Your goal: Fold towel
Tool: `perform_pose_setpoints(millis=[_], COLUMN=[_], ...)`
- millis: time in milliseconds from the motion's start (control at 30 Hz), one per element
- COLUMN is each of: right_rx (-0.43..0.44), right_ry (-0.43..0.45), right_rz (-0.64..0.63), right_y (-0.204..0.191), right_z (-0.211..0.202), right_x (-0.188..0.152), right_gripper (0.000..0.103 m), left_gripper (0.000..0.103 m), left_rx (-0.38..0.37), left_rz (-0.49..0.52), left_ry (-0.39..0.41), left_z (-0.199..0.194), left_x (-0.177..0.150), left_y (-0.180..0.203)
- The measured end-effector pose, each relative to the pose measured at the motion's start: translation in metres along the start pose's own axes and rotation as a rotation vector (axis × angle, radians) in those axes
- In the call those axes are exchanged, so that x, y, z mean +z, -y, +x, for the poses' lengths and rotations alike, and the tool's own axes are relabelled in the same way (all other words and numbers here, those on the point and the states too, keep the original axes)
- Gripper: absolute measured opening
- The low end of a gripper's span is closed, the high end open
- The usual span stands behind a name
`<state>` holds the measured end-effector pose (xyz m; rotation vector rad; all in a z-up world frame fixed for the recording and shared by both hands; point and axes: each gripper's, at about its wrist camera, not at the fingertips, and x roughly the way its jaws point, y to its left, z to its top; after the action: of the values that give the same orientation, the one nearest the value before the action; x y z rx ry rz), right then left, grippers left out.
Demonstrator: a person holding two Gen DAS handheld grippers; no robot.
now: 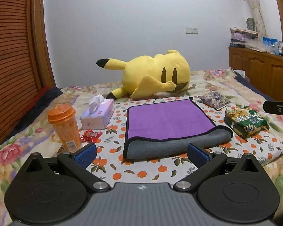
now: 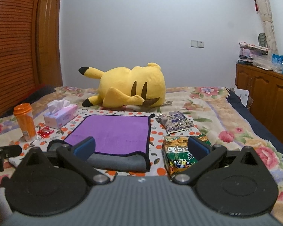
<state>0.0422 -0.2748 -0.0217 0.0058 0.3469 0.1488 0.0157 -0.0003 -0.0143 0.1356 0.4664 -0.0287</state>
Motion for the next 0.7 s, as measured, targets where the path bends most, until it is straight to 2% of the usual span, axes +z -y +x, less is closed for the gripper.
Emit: perform_pose_setpoints(millis=[467, 700], right_rx=[0.028, 0.059], right_ry=[-0.061, -0.089], right_rz=[-0.045, -0.070], right_y=[-0.005, -0.009], right_z=[0.026, 0.040], right_x=[-0.001, -0.001], right_gripper=[0.103, 0.103], left_gripper=[0.103, 0.103], left_rx=[-0.024, -0.036], left_rz=[0.009, 0.022], left_ry=[-0.062, -0.064], left_z=[0.025, 0.037], left_x=[-0.001, 0.001], left_y=[0.004, 0.004])
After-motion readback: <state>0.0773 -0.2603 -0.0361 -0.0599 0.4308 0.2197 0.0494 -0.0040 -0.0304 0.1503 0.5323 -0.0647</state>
